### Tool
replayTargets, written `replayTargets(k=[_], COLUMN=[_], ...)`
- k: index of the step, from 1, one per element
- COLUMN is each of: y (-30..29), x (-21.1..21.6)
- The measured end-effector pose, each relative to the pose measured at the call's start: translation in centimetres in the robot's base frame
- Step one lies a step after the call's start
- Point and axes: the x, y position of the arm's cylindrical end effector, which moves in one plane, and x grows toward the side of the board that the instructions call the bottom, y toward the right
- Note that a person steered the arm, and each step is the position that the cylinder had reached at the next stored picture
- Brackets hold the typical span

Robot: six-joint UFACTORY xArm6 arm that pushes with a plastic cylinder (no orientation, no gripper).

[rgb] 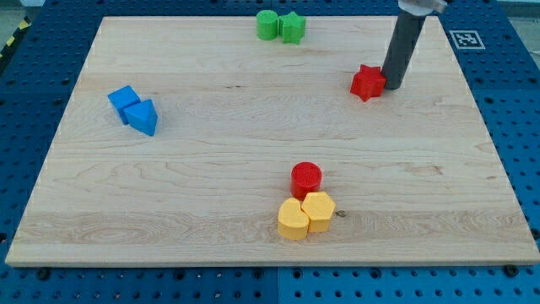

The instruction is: Push the red star into the blue blocks

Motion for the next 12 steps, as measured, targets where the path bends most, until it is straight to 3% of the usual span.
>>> replayTargets(k=[1,2,5,7,10,12], y=[-1.7,-4.0,-2.6,-3.0,-14.3,-7.9], x=[2.0,0.9,-6.0,-5.7,-3.6,-2.7])
